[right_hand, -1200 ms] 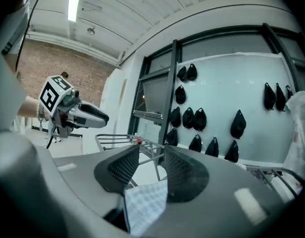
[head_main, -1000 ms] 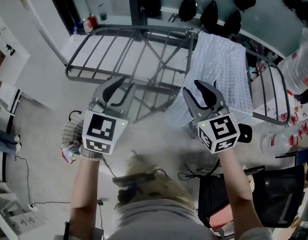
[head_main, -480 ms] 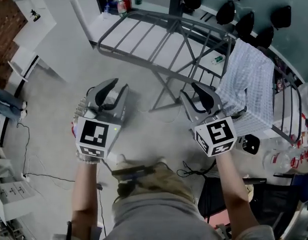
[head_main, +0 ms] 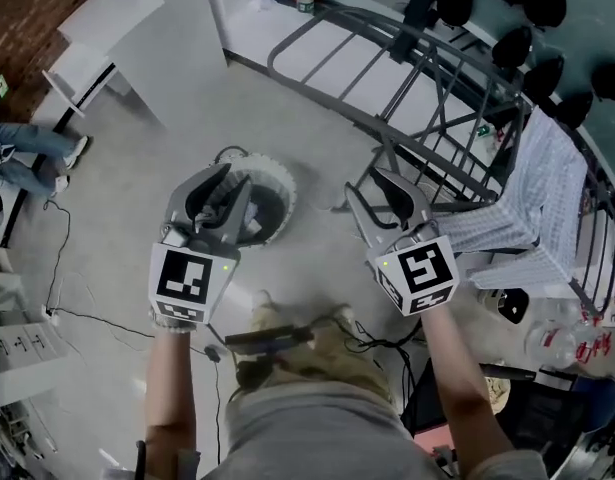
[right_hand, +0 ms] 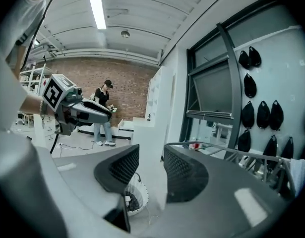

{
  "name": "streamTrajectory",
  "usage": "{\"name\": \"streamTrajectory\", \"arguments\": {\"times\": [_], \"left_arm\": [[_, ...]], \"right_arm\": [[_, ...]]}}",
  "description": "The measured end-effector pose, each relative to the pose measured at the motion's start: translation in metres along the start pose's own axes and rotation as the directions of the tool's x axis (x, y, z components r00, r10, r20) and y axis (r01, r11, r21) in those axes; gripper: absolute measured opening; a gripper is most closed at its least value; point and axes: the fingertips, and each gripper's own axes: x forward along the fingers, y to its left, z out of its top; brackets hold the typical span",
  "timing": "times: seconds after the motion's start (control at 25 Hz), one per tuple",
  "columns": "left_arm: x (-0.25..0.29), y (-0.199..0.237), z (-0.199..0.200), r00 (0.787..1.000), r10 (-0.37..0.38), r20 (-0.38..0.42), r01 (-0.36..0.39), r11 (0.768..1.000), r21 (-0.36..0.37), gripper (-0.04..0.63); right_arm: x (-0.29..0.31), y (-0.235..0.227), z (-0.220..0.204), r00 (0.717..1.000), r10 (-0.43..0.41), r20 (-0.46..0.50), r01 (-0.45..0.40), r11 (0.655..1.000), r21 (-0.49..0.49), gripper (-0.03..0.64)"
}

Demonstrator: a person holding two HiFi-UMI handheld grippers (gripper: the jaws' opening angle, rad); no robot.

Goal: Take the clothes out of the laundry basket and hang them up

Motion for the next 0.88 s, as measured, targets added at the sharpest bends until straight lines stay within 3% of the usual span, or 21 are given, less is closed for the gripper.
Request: {"name": "streamTrajectory", "arguments": {"times": [0.44,0.88], "left_arm": [[-0.068,0.103,-0.083,0.994,0.077,-0.079,-0.081,0.996,-0.047,0.101],[-0.119,0.175,-0.16,0.984,0.114,-0.134,-0.127,0.988,-0.092,0.1]], "right_arm": [[0.113,0.108,0.01,0.987,0.149,-0.058,-0.151,0.988,-0.035,0.143],[0.194,0.188,-0.005,0.966,0.216,-0.142,-0.223,0.974,-0.036,0.143]]}}
